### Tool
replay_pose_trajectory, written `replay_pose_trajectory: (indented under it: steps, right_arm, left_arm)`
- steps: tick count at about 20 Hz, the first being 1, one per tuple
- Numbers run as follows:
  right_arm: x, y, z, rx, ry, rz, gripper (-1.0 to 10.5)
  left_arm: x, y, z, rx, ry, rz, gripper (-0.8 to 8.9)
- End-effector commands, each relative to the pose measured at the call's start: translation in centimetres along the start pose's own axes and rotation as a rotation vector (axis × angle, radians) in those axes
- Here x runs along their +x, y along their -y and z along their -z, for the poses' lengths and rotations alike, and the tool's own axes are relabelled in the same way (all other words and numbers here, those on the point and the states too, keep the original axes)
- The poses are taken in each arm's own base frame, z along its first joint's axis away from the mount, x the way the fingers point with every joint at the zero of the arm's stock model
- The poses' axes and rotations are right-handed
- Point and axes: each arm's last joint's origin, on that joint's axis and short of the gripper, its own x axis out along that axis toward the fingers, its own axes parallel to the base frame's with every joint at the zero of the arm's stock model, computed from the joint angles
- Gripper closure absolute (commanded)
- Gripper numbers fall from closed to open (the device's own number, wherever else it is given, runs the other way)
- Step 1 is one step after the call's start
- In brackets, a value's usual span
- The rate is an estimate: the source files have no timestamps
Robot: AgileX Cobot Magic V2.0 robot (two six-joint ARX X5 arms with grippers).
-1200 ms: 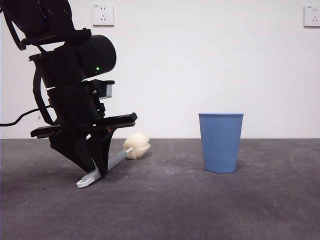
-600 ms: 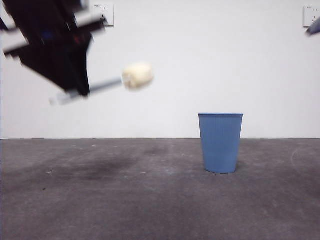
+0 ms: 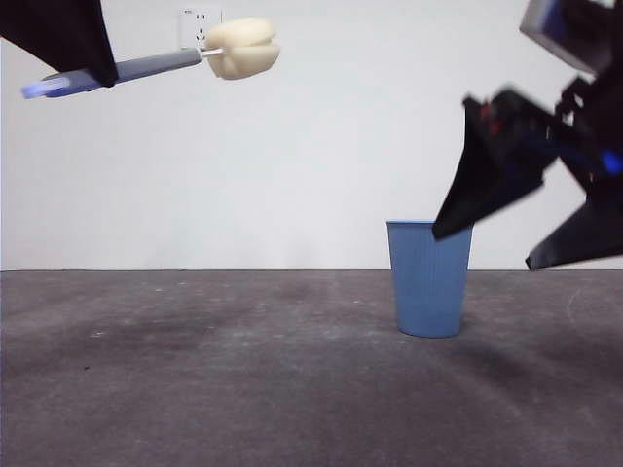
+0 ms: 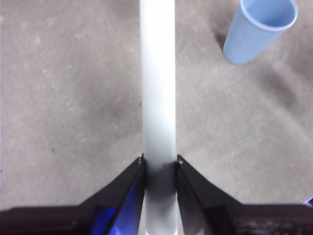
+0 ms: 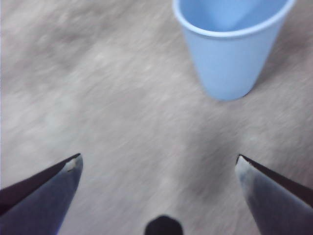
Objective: Pick up the cup brush,pick up the cup,insert the brush into the cup,clean the cup,put the cup brush back,put the cup back to the fixed position on the table
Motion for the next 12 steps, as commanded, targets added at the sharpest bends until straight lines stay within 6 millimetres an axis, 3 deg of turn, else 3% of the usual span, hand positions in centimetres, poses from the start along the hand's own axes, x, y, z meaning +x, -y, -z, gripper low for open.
replay_pose_trajectory:
  steps: [1,8,12]
  right_arm:
    - [0.9,0.2,0.9,-0.001,0.091,0.02,3.8]
    - [6.0,1.2,1.8,-0.063,0.198,0.07,3.8]
    - [7.8,2.2,2.3,-0.066,0.283,0.081,3.8]
  left_arm:
    - [-0.1,0.0,0.1,0.021,-0.011,0.006,8.22]
    - [-0.1,0.0,0.3,0.02,-0.034,0.004,8.22]
    - [-0.1,0.0,0.5,0.02,-0.051,0.003,8.22]
